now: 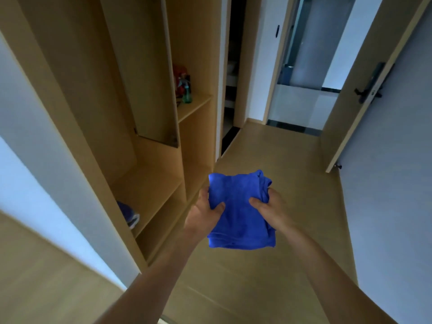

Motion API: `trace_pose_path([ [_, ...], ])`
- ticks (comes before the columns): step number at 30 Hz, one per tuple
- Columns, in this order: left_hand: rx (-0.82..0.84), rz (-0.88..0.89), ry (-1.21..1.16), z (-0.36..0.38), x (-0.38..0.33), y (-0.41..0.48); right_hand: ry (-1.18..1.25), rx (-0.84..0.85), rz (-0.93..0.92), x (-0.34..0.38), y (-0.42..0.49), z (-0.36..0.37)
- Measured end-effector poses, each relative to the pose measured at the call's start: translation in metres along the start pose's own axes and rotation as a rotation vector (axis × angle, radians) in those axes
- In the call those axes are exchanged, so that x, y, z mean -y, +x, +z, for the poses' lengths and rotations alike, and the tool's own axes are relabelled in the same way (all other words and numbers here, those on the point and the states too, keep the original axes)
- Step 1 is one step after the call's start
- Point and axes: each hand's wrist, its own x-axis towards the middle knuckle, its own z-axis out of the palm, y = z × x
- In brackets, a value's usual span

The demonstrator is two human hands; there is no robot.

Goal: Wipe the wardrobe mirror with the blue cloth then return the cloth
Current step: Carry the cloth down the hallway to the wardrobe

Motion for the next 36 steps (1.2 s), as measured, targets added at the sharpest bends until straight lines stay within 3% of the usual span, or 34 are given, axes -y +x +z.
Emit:
trace_pose_path([
  [13,0.078,-0.053,-0.012,0.058,-0.023,0.108,0.015,0.004,0.007,-0.020,0.107,-0.034],
  [24,0.116,-0.004,-0.078,0.095,-0.074,0.241,0.029,-0.037,0.060,-0.018,0.251,-0.060],
  [36,0.011,-0.050,-0.034,0.096,-0.082,0.348,0.054,0.003,-0.005,0.005,0.366,-0.054],
])
